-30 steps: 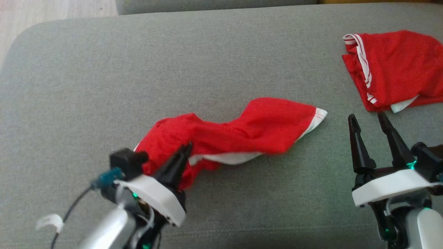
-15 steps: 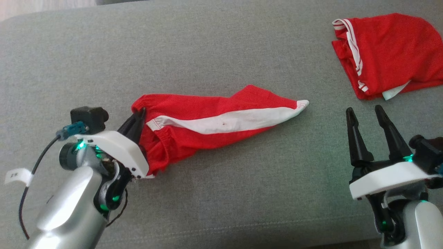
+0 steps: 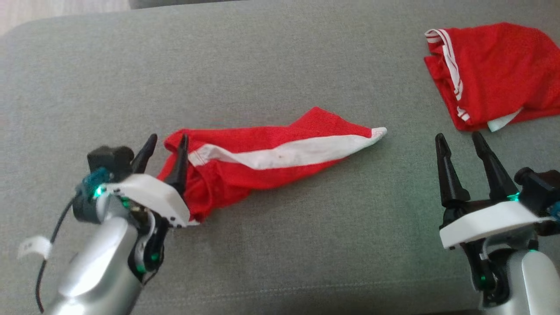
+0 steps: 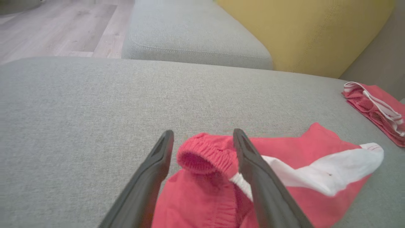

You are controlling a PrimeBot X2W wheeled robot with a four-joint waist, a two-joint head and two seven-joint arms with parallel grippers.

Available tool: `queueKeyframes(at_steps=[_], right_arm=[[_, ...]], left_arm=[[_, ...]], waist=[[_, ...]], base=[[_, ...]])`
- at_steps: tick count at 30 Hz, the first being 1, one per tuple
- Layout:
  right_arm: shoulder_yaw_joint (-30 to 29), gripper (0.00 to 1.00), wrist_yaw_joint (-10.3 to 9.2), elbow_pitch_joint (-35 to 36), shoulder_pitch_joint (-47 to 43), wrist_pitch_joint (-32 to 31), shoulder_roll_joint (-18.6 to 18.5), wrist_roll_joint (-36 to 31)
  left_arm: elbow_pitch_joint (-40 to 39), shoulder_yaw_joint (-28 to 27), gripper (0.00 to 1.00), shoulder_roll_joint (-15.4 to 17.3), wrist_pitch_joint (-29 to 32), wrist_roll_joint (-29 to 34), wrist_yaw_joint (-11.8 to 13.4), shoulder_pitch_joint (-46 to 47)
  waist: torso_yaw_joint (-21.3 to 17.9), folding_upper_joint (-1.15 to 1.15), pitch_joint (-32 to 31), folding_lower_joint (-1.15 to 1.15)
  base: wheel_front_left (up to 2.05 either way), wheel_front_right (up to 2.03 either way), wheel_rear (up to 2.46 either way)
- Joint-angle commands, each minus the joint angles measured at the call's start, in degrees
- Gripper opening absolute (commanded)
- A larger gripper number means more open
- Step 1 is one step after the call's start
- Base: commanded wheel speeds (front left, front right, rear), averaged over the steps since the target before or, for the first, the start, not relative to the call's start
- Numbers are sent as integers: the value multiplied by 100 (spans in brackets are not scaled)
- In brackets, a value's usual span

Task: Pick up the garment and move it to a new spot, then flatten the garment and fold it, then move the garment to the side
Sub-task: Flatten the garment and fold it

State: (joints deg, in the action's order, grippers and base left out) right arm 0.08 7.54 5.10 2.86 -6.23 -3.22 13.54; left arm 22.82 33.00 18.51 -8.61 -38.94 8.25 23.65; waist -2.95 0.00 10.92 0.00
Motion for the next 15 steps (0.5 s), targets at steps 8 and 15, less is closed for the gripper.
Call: queueKeyframes(at_steps=[8, 15], right_arm=[[90, 100, -5, 192, 124, -15, -103, -74], [123, 100, -5, 270, 25, -85, -158, -148]], left_arm=[[-1054, -291, 100, 379, -356, 297, 574, -544], [-2045, -463, 100, 742, -497, 708, 1228, -1127]], waist=[[219, 0, -265, 0], [291, 0, -465, 0]], base=[[0, 0, 0], [0, 0, 0]])
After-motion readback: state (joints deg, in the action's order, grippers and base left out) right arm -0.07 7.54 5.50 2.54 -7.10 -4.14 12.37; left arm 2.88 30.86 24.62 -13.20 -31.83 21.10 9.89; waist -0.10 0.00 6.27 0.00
